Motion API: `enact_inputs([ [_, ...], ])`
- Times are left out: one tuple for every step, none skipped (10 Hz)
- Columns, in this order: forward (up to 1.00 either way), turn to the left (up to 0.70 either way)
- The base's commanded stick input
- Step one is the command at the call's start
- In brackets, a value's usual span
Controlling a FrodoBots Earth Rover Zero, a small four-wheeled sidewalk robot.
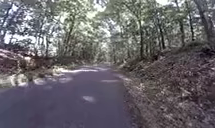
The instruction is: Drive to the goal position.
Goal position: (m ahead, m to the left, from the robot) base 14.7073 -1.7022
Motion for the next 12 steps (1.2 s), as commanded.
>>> enact_inputs([
  [0.70, 0.00],
  [0.70, 0.00],
  [0.70, 0.00],
  [0.70, 0.00],
  [0.70, 0.00],
  [0.70, 0.00],
  [0.70, 0.00],
  [0.70, 0.00],
  [0.70, 0.00],
  [0.70, 0.05],
  [0.70, 0.13],
  [0.70, 0.05],
])
